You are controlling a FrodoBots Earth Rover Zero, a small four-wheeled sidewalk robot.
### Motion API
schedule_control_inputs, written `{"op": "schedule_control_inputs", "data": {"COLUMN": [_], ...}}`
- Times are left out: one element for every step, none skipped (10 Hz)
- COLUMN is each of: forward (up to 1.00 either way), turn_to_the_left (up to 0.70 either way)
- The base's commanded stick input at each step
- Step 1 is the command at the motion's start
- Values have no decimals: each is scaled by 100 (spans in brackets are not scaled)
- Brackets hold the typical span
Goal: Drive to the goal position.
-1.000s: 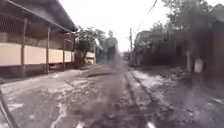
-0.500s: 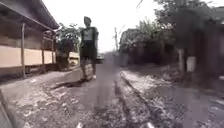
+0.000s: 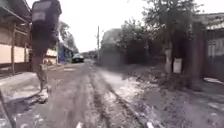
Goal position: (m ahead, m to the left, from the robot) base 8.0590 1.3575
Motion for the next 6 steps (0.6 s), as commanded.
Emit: {"op": "schedule_control_inputs", "data": {"forward": [100,100,100,100,100,100], "turn_to_the_left": [0,0,0,0,0,0]}}
